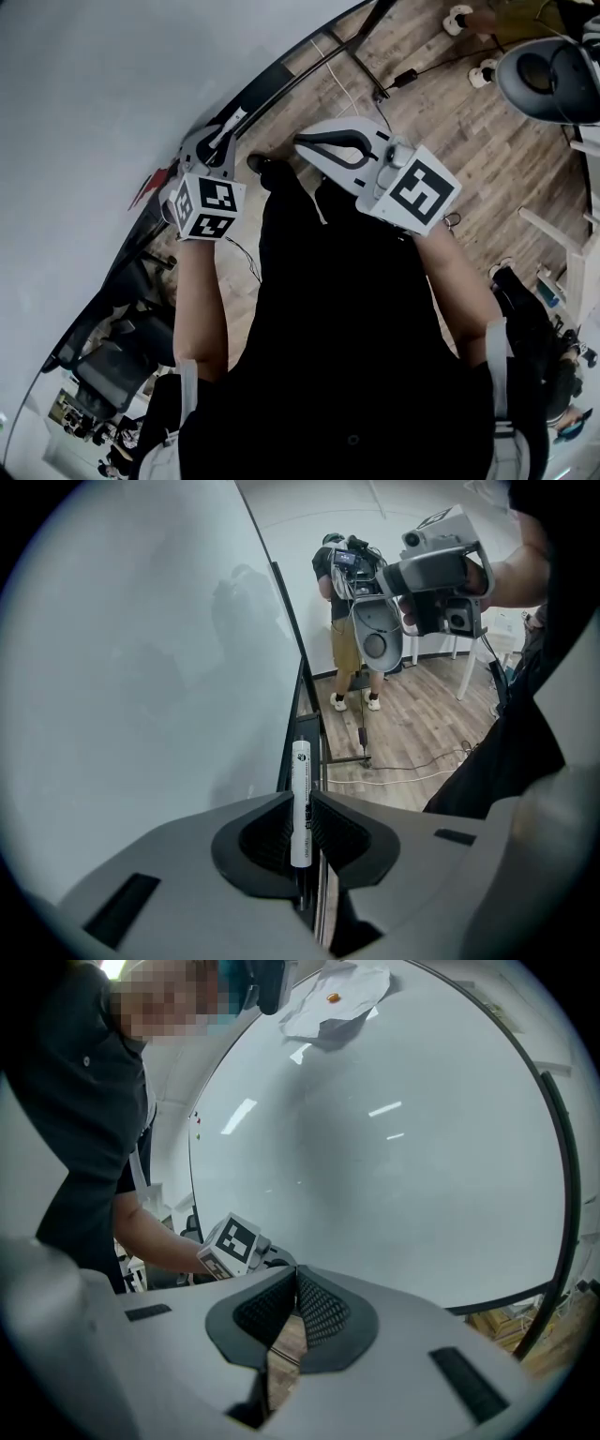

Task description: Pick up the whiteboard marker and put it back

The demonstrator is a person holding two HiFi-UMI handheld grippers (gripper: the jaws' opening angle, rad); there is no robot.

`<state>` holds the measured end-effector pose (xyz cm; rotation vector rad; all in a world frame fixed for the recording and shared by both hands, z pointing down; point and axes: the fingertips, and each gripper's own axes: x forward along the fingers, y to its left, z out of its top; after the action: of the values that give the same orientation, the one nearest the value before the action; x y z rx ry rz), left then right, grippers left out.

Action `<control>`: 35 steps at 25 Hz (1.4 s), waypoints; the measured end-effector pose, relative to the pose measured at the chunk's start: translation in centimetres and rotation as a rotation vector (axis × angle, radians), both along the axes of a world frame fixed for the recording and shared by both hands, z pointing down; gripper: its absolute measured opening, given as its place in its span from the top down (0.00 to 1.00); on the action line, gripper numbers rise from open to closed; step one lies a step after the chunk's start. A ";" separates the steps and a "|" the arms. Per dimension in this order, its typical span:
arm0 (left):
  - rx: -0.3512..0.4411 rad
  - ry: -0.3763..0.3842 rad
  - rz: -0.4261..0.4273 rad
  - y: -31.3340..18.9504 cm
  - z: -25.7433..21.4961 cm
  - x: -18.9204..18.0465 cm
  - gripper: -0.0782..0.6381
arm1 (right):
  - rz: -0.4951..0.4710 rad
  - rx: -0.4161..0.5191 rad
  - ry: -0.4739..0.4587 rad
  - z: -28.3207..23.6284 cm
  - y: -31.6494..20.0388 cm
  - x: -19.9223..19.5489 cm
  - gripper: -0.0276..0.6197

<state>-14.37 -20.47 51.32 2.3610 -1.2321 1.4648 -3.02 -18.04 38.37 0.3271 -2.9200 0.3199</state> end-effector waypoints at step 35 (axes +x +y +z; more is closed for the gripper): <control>-0.063 -0.043 -0.020 -0.4 2.5 -1.2 0.79 | 0.037 -0.010 0.018 0.7 1.2 1.2 0.93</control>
<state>-15.54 -20.92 53.81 2.2821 -1.1965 1.5328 -1.83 -16.88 39.04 0.3804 -2.8973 0.3345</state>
